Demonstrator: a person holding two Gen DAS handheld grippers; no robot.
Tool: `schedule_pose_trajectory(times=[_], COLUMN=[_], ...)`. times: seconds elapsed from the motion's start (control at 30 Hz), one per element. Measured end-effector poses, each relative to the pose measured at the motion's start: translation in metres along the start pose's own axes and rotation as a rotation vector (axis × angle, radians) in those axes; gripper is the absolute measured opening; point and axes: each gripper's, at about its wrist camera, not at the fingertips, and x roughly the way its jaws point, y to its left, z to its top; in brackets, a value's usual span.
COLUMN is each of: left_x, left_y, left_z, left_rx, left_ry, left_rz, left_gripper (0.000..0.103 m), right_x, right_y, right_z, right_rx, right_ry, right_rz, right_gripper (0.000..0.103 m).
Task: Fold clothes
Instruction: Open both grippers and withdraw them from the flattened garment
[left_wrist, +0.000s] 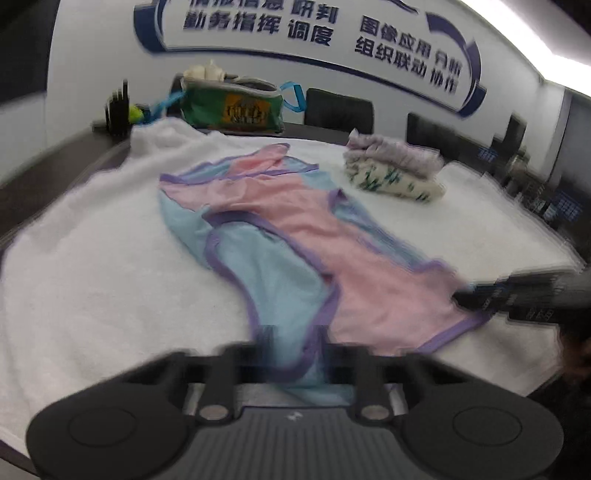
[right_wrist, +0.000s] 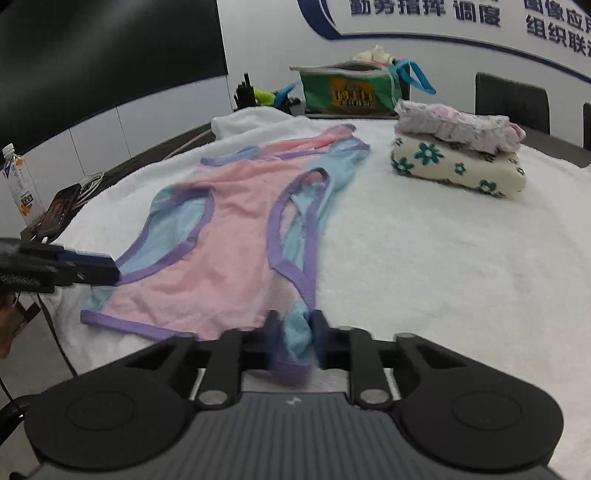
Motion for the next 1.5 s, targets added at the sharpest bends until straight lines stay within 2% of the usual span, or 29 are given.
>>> schedule_pose_trajectory(times=[0.07,0.13,0.2,0.27,0.33,0.37,0.4,0.43,0.47,0.5,0.53,0.57,0.6,0.63,0.67,0.8,0.83,0.87,0.9,0.93,0.97,1.0,1.07,1.1,1.13,1.23,1.3,1.37,1.5], left_x=[-0.003,-0.009,-0.021,-0.029,-0.031,-0.031,-0.029,-0.027,-0.025,-0.026,-0.028,-0.027,-0.023,-0.015,-0.003,0.059,0.074,0.087,0.097,0.107,0.116,0.121,0.126,0.128,0.131,0.118,0.098,0.075,0.028], left_y=[-0.001,-0.004,-0.011,-0.035,-0.068,-0.081,-0.087,-0.087,-0.088,-0.078,-0.062,-0.043,-0.021,-0.001,0.015,0.069,0.074,0.077,0.078,0.08,0.082,0.08,0.073,0.069,0.066,0.054,0.052,0.059,0.056], left_z=[-0.008,-0.008,-0.004,-0.005,-0.007,-0.007,-0.003,0.002,0.008,0.014,0.021,0.028,0.037,0.048,0.061,0.108,0.115,0.118,0.119,0.119,0.119,0.118,0.117,0.116,0.115,0.107,0.098,0.085,0.05], left_rx=[-0.005,-0.041,-0.072,-0.091,-0.077,-0.074,-0.065,-0.052,-0.039,-0.047,-0.063,-0.081,-0.107,-0.135,-0.152,-0.206,-0.212,-0.212,-0.227,-0.25,-0.272,-0.273,-0.246,-0.243,-0.25,-0.233,-0.229,-0.268,-0.324], left_ry=[-0.021,-0.017,0.002,0.032,0.046,0.034,0.033,0.039,0.045,0.017,-0.025,-0.055,-0.065,-0.05,-0.03,0.033,0.049,0.07,0.093,0.116,0.138,0.134,0.106,0.113,0.123,0.088,0.042,0.004,-0.026], left_rz=[0.011,-0.027,-0.122,-0.297,-0.463,-0.52,-0.559,-0.586,-0.613,-0.608,-0.569,-0.498,-0.396,-0.292,-0.22,-0.021,-0.031,-0.07,-0.087,-0.087,-0.087,-0.071,-0.032,-0.037,-0.049,-0.053,-0.026,-0.022,-0.061], left_gripper=[0.001,0.0,0.0,0.0,0.001,0.004,0.008,0.01,0.01,0.01,0.014,0.02,0.041,0.058,0.059,0.058,0.058,0.058,0.059,0.059,0.059,0.052,0.029,0.001,0.002,0.0,0.0,0.0,0.0], right_x=[0.002,-0.004,-0.019,-0.041,-0.058,-0.062,-0.062,-0.059,-0.056,-0.058,-0.067,-0.078,-0.084,-0.09,-0.095,-0.069,-0.062,-0.055,-0.049,-0.043,-0.044,-0.044,-0.045,-0.044,-0.043,-0.041,-0.049,-0.06,-0.077], right_y=[0.009,0.009,0.002,-0.018,-0.043,-0.059,-0.074,-0.087,-0.1,-0.102,-0.096,-0.085,-0.07,-0.056,-0.041,0.0,0.01,0.01,0.007,0.003,-0.003,-0.009,-0.011,-0.008,-0.004,0.005,0.004,-0.001,-0.02], right_z=[-0.001,0.002,0.01,0.02,0.028,0.032,0.036,0.036,0.037,0.035,0.031,0.025,0.017,0.01,0.002,-0.022,-0.028,-0.033,-0.034,-0.036,-0.038,-0.04,-0.041,-0.043,-0.045,-0.044,-0.042,-0.039,-0.037], right_rx=[-0.041,-0.069,-0.098,-0.074,-0.038,-0.017,0.006,0.027,0.047,0.058,0.047,0.015,-0.031,-0.078,-0.124,-0.239,-0.267,-0.269,-0.246,-0.223,-0.194,-0.165,-0.153,-0.167,-0.18,-0.202,-0.199,-0.187,-0.152], right_ry=[-0.004,-0.007,-0.027,-0.054,-0.085,-0.099,-0.108,-0.086,-0.064,-0.058,-0.1,-0.145,-0.153,-0.16,-0.167,-0.086,-0.065,-0.052,-0.03,-0.008,-0.016,-0.024,-0.032,-0.038,-0.04,-0.044,-0.05,-0.053,-0.033], right_rz=[-0.009,-0.017,-0.067,-0.137,-0.258,-0.357,-0.458,-0.548,-0.637,-0.691,-0.673,-0.587,-0.478,-0.369,-0.259,-0.123,-0.089,-0.097,-0.116,-0.134,-0.135,-0.135,-0.155,-0.183,-0.195,-0.238,-0.251,-0.269,-0.329], right_gripper=[0.006,0.004,0.003,0.003,0.003,0.003,0.005,0.012,0.012,0.013,0.019,0.028,0.052,0.062,0.062,0.061,0.058,0.053,0.037,0.03,0.029,0.026,0.011,0.008,0.004,0.002,0.002,0.002,0.002])
